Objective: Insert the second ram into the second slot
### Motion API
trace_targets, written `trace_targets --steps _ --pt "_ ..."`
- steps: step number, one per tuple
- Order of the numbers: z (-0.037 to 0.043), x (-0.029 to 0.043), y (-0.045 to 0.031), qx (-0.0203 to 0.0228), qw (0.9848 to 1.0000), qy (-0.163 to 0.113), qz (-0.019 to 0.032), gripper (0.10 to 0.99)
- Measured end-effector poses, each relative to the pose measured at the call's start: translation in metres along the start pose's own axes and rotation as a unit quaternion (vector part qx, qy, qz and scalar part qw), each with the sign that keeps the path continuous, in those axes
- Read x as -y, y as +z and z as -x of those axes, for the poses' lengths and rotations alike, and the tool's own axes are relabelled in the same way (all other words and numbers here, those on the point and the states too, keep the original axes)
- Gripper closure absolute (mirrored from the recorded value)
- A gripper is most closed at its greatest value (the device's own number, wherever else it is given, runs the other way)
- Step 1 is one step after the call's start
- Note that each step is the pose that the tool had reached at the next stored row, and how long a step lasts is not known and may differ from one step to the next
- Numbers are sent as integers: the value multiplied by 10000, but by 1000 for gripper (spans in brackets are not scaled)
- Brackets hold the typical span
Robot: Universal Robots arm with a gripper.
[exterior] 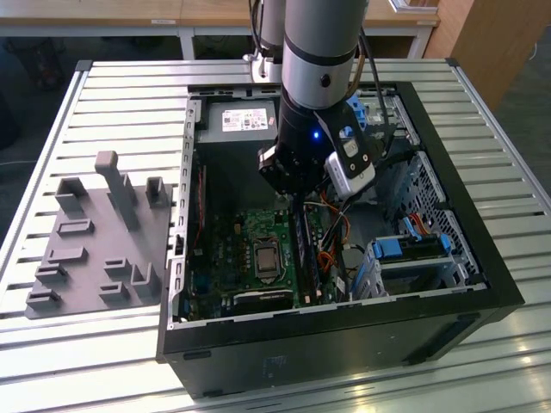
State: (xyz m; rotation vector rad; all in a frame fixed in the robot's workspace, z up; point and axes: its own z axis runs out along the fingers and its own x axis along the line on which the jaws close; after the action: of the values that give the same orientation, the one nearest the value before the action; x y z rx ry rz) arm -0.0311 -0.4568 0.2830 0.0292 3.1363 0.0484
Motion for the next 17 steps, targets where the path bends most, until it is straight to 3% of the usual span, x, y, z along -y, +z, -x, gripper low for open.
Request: trace_targets --steps 11,17 --pt "4 14 101 -54 10000 44 -1 949" --pt "19 17 168 -94 9999 -108 -2 949"
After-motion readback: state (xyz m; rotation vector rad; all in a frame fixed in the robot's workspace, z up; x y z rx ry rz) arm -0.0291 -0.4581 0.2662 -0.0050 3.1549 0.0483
